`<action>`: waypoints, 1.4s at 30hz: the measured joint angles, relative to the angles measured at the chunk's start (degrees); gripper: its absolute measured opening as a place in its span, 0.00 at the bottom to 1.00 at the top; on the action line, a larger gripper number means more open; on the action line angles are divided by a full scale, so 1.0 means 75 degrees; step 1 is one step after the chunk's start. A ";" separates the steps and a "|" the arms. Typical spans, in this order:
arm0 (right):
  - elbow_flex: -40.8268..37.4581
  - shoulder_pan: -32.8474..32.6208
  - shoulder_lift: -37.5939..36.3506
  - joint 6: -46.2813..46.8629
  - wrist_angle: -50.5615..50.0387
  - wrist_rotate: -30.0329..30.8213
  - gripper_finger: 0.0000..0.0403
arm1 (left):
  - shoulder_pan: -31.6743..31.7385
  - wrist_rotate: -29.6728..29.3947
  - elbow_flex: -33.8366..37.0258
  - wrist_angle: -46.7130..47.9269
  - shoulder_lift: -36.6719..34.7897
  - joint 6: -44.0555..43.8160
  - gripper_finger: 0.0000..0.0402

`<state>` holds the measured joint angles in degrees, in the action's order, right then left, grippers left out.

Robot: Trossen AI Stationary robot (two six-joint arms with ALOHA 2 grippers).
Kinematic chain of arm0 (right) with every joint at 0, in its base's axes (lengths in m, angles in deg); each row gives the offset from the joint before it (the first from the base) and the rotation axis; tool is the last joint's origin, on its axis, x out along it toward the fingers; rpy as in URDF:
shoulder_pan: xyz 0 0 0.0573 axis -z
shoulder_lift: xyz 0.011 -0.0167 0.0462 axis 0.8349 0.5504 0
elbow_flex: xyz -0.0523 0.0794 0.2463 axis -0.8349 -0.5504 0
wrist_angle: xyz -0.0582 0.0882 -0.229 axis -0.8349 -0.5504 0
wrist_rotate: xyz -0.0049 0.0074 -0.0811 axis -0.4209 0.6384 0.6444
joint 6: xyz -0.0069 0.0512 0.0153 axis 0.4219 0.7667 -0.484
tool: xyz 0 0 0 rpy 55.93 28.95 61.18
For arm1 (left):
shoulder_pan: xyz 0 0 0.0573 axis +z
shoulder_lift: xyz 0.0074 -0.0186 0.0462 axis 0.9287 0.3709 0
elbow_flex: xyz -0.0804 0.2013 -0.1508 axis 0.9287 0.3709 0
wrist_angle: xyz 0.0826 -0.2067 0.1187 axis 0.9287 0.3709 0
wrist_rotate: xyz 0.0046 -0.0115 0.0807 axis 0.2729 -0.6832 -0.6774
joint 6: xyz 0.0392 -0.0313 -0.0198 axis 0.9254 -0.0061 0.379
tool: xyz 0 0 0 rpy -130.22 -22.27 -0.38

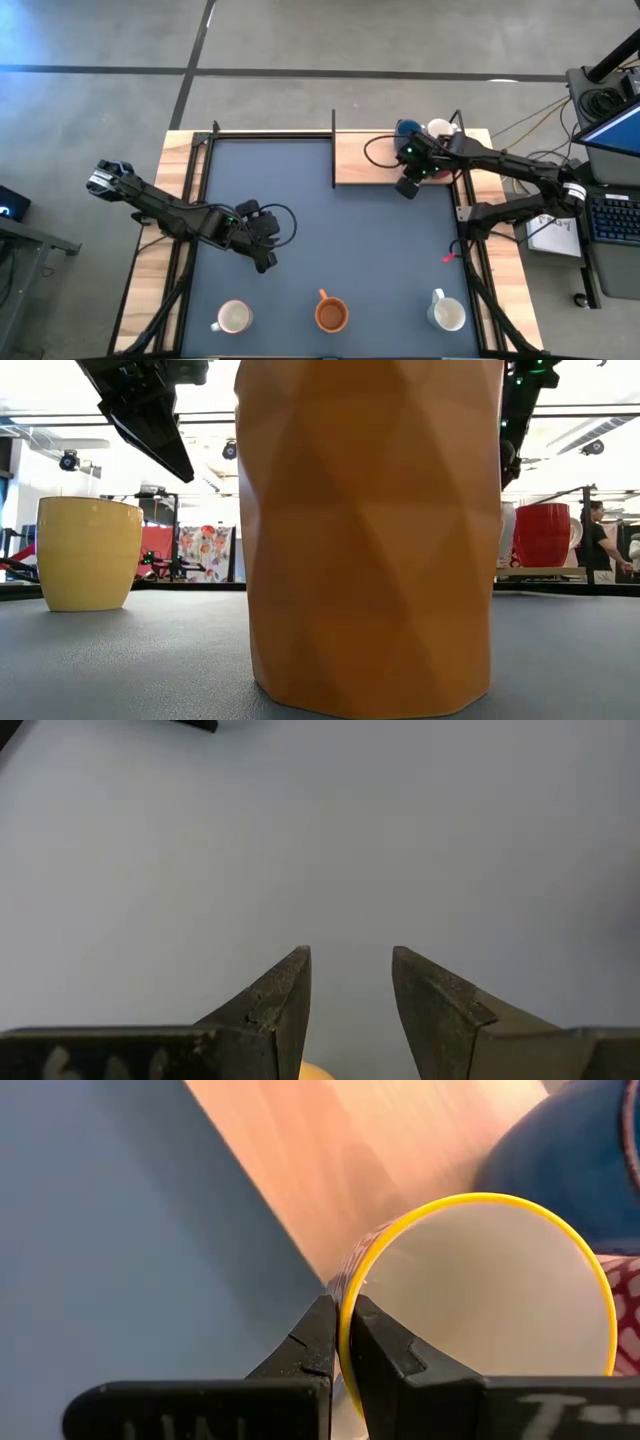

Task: Place coffee mugs
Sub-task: Put the orange patterned mug on the shelf

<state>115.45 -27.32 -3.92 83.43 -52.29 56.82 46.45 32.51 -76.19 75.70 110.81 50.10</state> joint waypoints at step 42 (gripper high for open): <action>0.0191 0.0538 0.0096 -0.0270 0.0262 0.0196 0.23 | 0.0003 0.0003 0.0006 -0.0035 0.0000 -0.0152 0.31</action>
<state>116.89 -23.28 -3.20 81.41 -50.33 58.28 46.47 32.54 -76.15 75.44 110.81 48.96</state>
